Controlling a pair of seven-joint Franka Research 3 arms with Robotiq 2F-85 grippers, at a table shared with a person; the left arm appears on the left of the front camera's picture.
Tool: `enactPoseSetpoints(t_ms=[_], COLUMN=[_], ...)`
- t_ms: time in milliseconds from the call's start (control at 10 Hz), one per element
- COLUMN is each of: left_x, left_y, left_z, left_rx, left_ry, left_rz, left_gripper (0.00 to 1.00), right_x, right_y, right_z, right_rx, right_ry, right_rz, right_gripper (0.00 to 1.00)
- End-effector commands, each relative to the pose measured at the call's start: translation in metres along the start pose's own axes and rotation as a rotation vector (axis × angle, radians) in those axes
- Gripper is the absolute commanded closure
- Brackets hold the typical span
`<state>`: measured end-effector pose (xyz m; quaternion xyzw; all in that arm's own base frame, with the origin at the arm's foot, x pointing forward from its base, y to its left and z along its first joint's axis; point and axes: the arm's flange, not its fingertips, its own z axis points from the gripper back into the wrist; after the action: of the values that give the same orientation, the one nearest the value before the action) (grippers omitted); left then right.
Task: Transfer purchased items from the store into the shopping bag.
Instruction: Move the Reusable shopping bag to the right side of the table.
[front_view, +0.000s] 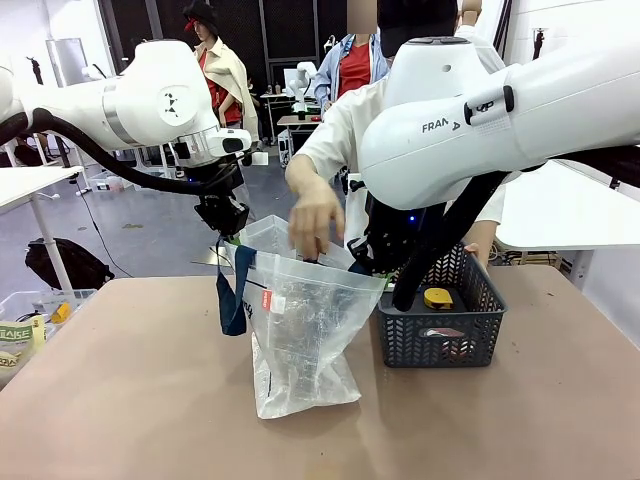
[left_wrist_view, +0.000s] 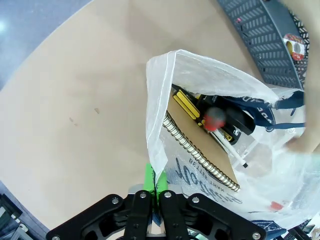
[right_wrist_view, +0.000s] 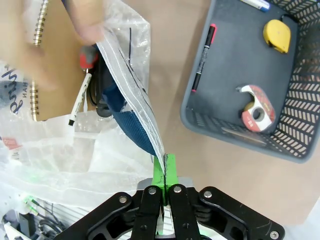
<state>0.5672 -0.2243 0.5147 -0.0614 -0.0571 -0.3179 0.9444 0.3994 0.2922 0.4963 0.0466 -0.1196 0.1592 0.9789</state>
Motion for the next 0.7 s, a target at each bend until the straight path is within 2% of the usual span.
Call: enactPoseSetpoints(t_ms=[0,600], left_x=[-0.0033,-0.0033], left_y=[-0.0002,-0.0002], left_z=[0.0011,0.0011], left_rx=[0.005,0.005], left_ry=[-0.005,-0.005], left_rz=[0.012,0.012], left_gripper=[1.00,1.00], right_x=[-0.0010,-0.0010], right_y=[-0.0009,-0.0009], right_z=[0.0005,0.0005], right_rx=[0.002,0.002], right_ry=[-0.004,-0.004], right_rz=[-0.005,-0.005], right_gripper=[1.00,1.00])
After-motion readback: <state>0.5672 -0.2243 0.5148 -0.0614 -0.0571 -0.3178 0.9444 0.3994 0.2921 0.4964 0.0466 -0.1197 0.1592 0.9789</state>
